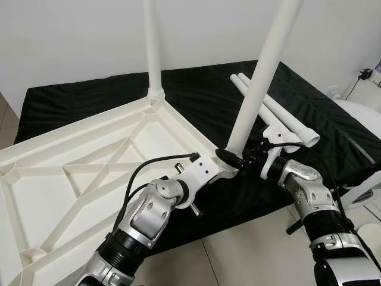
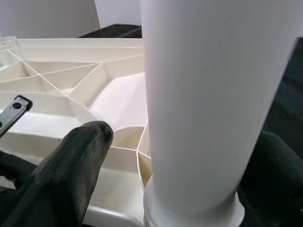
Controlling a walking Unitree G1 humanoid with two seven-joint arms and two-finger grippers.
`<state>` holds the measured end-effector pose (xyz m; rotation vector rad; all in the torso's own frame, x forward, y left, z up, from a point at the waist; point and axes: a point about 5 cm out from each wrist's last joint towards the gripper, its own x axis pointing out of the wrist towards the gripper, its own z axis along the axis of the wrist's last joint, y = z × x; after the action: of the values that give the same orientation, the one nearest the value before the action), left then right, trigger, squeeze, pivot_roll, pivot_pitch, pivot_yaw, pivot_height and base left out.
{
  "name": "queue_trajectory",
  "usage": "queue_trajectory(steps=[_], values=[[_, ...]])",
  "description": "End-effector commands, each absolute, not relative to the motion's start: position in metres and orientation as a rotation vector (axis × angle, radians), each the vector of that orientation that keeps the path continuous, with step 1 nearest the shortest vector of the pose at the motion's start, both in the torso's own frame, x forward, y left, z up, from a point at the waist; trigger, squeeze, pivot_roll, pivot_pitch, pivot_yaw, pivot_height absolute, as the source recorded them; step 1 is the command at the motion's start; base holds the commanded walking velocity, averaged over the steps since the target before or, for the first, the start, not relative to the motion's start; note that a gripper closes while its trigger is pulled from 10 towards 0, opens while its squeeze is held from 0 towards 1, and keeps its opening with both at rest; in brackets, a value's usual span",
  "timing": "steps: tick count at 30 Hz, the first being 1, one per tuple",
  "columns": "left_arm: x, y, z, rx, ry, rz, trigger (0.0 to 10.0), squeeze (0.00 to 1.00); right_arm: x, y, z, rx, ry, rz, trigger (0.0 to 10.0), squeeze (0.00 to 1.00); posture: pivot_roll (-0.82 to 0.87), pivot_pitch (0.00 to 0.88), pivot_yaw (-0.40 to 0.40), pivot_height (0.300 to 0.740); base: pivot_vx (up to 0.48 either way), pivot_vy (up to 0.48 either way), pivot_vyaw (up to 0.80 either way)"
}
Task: Building children table
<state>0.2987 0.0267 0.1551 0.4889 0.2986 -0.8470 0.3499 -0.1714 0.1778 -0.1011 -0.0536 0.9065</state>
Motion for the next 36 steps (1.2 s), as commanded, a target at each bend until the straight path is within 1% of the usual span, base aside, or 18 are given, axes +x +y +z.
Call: queue_trajectory(steps=[1, 15, 24, 25, 26, 27, 28, 29, 31, 32, 33, 34, 36], values=[[0.302, 0.025, 0.171, 0.497, 0.217, -0.828, 10.0, 0.0, 0.351, -0.174, 0.176, -0.119, -0.029, 0.928, 10.0, 0.0, -0.07, 0.097, 0.008, 0.74, 0.0, 0.0, 0.0], [0.301, 0.025, 0.17, 0.494, 0.22, -0.829, 10.0, 0.0, 0.359, -0.179, 0.182, -0.191, -0.037, 0.942, 10.0, 0.0, -0.08, 0.103, 0.007, 0.74, 0.0, 0.0, 0.0], [0.301, 0.025, 0.17, 0.492, 0.22, -0.83, 10.0, 0.0, 0.363, -0.174, 0.185, -0.225, -0.055, 0.951, 10.0, 0.0, -0.07, 0.106, 0.007, 0.74, 0.0, 0.0, 0.0], [0.3, 0.025, 0.17, 0.492, 0.221, -0.831, 10.0, 0.0, 0.364, -0.173, 0.184, -0.227, -0.056, 0.951, 7.3, 0.0, -0.07, 0.107, 0.008, 0.74, 0.0, 0.0, 0.0], [0.3, 0.025, 0.17, 0.492, 0.221, -0.831, 10.0, 0.0, 0.364, -0.173, 0.184, -0.227, -0.056, 0.951, 7.3, 0.0, -0.07, 0.107, 0.008, 0.74, 0.0, 0.0, 0.0], [0.3, 0.025, 0.17, 0.492, 0.221, -0.831, 10.0, 0.0, 0.364, -0.172, 0.184, -0.227, -0.059, 0.95, 5.4, 0.0, -0.07, 0.107, 0.008, 0.74, 0.0, 0.0, 0.0], [0.3, 0.025, 0.17, 0.492, 0.221, -0.831, 10.0, 0.0, 0.364, -0.172, 0.184, -0.227, -0.059, 0.95, 5.4, 0.0, -0.07, 0.107, 0.008, 0.74, 0.0, 0.0, 0.0], [0.3, 0.025, 0.17, 0.493, 0.222, -0.831, 10.0, 0.0, 0.365, -0.171, 0.183, -0.227, -0.06, 0.95, 3.3, 0.0, -0.07, 0.107, 0.008, 0.74, 0.0, 0.0, 0.0], [0.3, 0.025, 0.17, 0.493, 0.222, -0.831, 10.0, 0.0, 0.365, -0.171, 0.183, -0.227, -0.06, 0.95, 3.3, 0.0, -0.07, 0.107, 0.008, 0.74, 0.0, 0.0, 0.0], [0.3, 0.025, 0.17, 0.493, 0.222, -0.832, 10.0, 0.0, 0.365, -0.17, 0.182, -0.225, -0.061, 0.952, 1.3, 0.0, -0.07, 0.107, 0.008, 0.74, 0.0, 0.0, 0.0], [0.3, 0.025, 0.17, 0.493, 0.222, -0.832, 10.0, 0.0, 0.365, -0.17, 0.182, -0.225, -0.061, 0.952, 1.3, 0.0, -0.07, 0.107, 0.008, 0.74, 0.0, 0.0, 0.0], [0.3, 0.025, 0.17, 0.493, 0.223, -0.832, 10.0, 0.0, 0.365, -0.169, 0.181, -0.224, -0.063, 0.953, 0.0, 0.0, -0.07, 0.105, 0.007, 0.74, 0.0, 0.0, 0.0], [0.3, 0.025, 0.169, 0.493, 0.223, -0.831, 10.0, 0.0, 0.363, -0.168, 0.178, -0.223, -0.062, 0.961, 0.0, 0.0, -0.07, 0.104, 0.005, 0.74, 0.0, 0.0, 0.0]])
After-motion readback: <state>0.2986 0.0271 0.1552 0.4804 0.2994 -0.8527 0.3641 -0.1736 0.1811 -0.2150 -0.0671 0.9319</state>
